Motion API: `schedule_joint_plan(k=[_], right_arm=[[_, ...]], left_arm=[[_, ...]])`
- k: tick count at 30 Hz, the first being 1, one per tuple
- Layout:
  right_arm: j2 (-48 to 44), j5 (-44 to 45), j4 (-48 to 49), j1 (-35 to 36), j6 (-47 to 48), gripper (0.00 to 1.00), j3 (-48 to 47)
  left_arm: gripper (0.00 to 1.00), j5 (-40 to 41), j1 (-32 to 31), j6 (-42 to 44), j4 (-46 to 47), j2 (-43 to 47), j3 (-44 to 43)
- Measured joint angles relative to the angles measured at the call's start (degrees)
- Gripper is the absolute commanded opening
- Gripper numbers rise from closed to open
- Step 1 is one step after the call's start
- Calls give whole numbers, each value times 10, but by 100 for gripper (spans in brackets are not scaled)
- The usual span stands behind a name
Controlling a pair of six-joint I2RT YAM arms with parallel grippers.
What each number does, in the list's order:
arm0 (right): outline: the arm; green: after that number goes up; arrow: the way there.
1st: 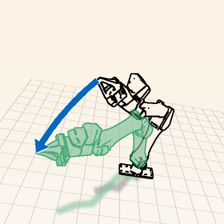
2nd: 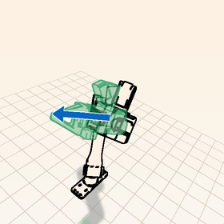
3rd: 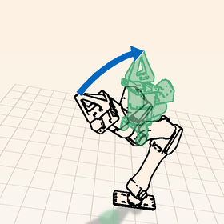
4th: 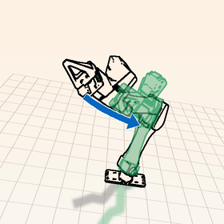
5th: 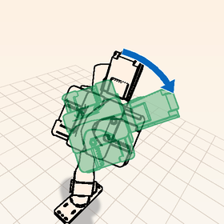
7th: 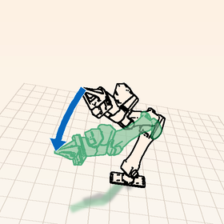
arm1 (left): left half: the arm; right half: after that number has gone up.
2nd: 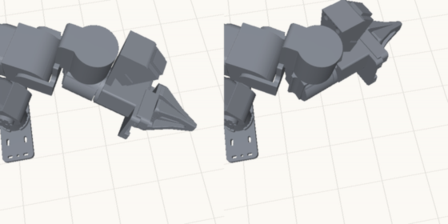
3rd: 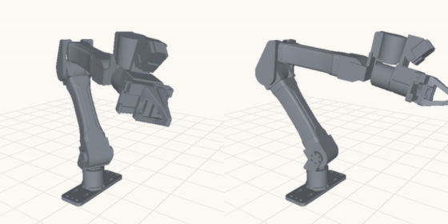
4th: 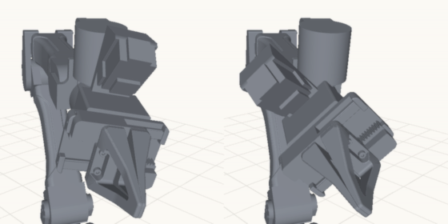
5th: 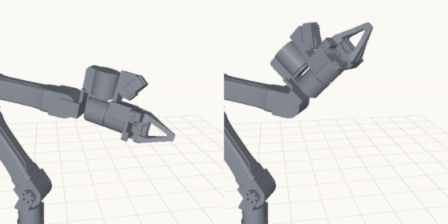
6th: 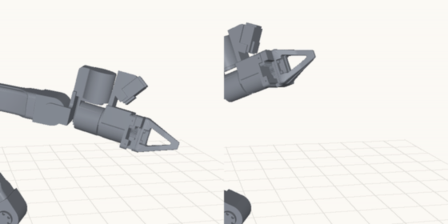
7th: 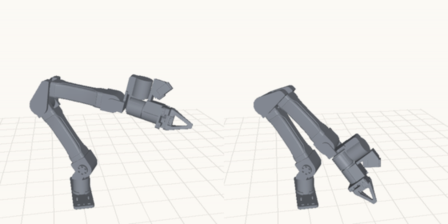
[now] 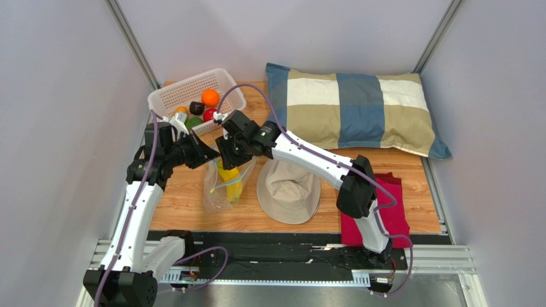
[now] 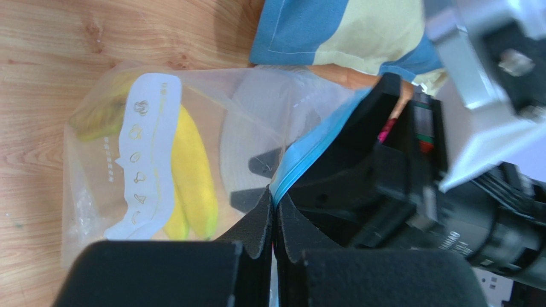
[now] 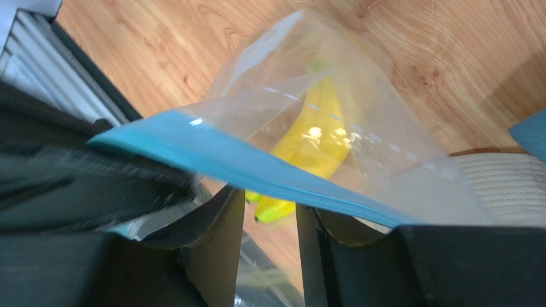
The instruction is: Open the zip-top bag and remove the fake food
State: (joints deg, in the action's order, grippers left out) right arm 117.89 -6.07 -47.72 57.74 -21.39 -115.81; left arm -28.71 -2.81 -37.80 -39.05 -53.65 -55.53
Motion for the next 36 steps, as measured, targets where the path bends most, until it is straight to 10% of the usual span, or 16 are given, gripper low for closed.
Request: schedule_joint_plan(k=[3, 10, 18, 28, 36], right_arm=[[22, 10, 2, 0, -19, 43, -1], [50, 17, 1, -1, -50, 43, -1], [61, 16, 0, -1, -61, 44, 12], [92, 12, -16, 0, -64, 53, 12], [111, 10, -28, 0, -64, 59, 12]], left_arm=[[7, 11, -1, -9, 3, 2, 10], [64, 64, -1, 5, -23, 17, 14], [53, 196, -1, 17, -117, 87, -6], [26, 198, 18, -90, -68, 70, 198], [51, 167, 35, -95, -45, 63, 200]])
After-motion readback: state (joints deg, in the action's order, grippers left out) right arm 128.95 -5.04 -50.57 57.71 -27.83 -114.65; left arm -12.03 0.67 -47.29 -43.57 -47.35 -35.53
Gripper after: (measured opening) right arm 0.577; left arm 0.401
